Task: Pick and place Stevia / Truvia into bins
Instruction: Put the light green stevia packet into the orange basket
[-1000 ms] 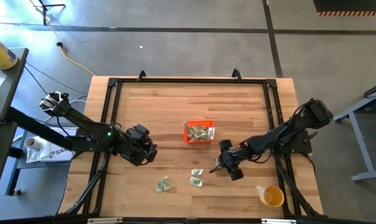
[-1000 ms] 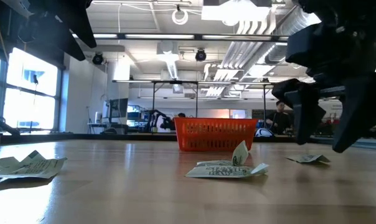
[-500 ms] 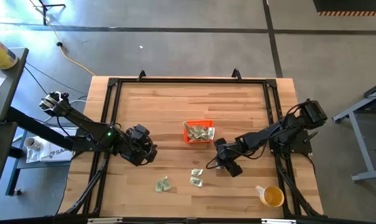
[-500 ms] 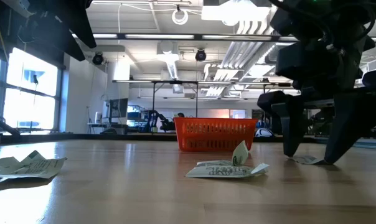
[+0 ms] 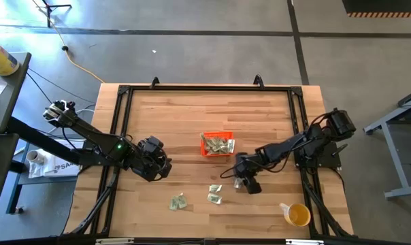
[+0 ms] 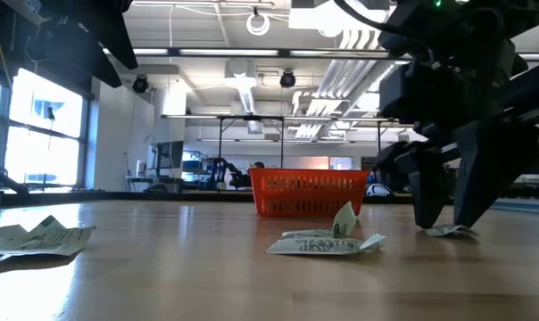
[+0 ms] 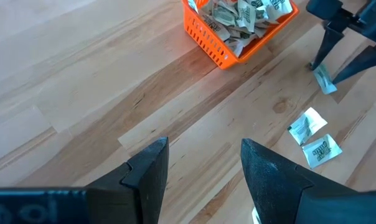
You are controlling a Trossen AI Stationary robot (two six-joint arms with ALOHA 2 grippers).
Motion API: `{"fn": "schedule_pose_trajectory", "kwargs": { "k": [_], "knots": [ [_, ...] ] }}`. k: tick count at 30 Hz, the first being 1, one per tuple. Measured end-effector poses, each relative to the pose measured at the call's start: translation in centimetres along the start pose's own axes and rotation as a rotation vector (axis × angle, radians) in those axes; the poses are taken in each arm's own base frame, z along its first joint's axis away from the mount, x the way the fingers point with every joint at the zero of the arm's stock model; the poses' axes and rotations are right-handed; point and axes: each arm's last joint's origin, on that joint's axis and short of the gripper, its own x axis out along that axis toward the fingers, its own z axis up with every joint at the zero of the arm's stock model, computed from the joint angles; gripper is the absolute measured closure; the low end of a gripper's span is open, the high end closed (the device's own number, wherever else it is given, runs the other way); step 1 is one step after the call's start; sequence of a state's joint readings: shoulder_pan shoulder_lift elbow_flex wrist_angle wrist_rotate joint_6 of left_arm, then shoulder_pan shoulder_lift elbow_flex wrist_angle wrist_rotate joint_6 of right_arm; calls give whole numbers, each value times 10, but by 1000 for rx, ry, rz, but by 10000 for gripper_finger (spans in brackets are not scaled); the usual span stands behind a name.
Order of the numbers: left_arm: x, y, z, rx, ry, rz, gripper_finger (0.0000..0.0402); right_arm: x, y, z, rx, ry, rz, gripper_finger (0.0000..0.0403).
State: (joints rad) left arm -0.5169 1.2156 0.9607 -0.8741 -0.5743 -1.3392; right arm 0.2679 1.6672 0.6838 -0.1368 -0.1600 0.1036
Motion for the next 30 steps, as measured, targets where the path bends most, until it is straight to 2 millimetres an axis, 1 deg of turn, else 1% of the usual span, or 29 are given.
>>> {"fn": "schedule_pose_trajectory", "kwargs": {
  "k": [4, 10, 14, 16, 18, 19, 22, 24, 28, 30],
  "knots": [
    [0, 0, 0, 6, 0, 1, 167, 0, -1, -2, 48, 22, -16, 256],
    [0, 2, 0, 21, 3, 16, 167, -1, -1, -4, 117, 43, -39, 338],
    [0, 2, 0, 20, 3, 15, 167, -5, 0, 2, 180, 73, -42, 390],
    [0, 2, 0, 21, 3, 15, 167, -12, 2, 8, 189, 70, -64, 395],
    [0, 2, 0, 30, 3, 16, 167, -22, 2, 13, 194, 68, -124, 390],
    [0, 2, 0, 37, 3, 15, 167, -28, 2, 15, 193, 58, -169, 389],
    [0, 2, 0, 43, 3, 15, 167, -52, -2, 31, 205, -53, -256, 397],
    [0, 2, 0, 44, 3, 16, 167, -66, -4, 32, 217, -78, -293, 399],
    [0, 2, 0, 45, 4, 15, 167, -91, -18, 41, 269, -177, -375, 399],
    [0, 2, -1, 53, 11, 13, 167, -99, -27, 46, 290, -218, -395, 400]
  ]
}}
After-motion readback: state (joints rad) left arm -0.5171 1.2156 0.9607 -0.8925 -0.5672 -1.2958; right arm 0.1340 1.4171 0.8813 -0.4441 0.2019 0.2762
